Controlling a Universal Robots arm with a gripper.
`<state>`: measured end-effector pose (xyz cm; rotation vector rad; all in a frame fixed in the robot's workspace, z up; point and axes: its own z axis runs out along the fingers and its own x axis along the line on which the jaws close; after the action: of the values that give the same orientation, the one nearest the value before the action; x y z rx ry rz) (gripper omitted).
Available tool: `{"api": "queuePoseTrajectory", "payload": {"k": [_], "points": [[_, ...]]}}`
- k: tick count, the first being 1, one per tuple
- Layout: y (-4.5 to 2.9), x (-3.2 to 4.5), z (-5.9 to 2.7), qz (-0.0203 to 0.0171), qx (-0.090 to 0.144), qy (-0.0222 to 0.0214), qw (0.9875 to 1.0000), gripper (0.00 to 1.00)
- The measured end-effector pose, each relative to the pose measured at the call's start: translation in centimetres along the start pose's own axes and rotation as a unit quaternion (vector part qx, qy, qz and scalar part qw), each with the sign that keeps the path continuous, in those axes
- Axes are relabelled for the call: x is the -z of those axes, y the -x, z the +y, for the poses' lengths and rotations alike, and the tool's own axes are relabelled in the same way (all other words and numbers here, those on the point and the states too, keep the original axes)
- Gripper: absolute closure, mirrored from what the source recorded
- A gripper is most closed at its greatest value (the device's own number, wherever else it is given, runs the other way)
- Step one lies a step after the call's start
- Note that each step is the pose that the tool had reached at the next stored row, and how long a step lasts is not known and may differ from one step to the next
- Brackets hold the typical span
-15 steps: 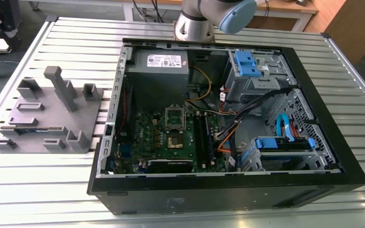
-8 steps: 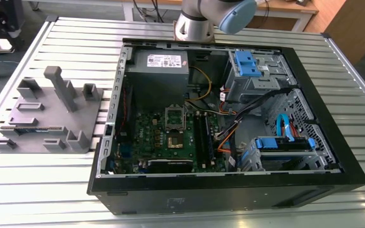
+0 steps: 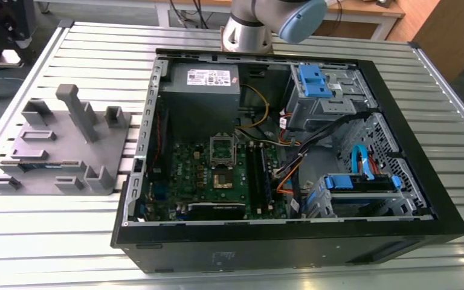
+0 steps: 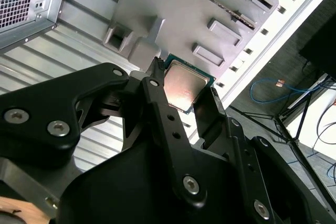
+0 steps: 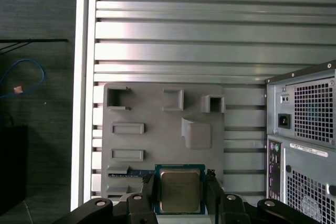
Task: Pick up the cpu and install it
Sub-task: 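Pick up the cpu and move it towards the insertion slot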
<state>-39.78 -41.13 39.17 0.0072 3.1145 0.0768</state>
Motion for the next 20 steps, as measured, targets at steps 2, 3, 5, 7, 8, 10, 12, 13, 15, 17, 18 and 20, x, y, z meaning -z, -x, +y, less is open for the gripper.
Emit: {"api": "queuePoseTrajectory", "payload": {"k": [2, 3, 5, 7, 8, 10, 12, 13, 15, 17, 18, 20], "points": [[0.21, 0.00, 0.00, 0.0000, 0.000, 0.0000, 1.0000, 0.53], [0.31, -0.01, 0.00, 0.0000, 0.000, 0.0000, 1.0000, 0.53], [0.51, -0.01, 0.00, 0.0000, 0.000, 0.0000, 1.0000, 0.53], [0.72, -0.02, 0.00, 0.0000, 0.000, 0.0000, 1.0000, 0.53], [0.82, -0.02, 0.00, 0.0000, 0.000, 0.0000, 1.0000, 0.53], [1.03, -0.03, 0.01, 0.0000, 0.000, 0.0000, 1.0000, 0.53], [1.24, -0.03, 0.01, 0.0000, 0.000, 0.0000, 1.0000, 0.53], [1.35, -0.03, 0.01, 0.0000, 0.000, 0.0000, 1.0000, 0.53], [1.55, -0.04, 0.01, 0.0000, 0.000, 0.0000, 1.0000, 0.53], [1.77, -0.05, 0.01, 0.0000, 0.000, 0.0000, 1.0000, 0.53], [1.90, -0.05, 0.01, 0.0000, 0.000, 0.0000, 1.0000, 0.53], [2.18, -0.05, 0.01, 0.0000, 0.000, 0.0000, 1.0000, 0.53]]}}
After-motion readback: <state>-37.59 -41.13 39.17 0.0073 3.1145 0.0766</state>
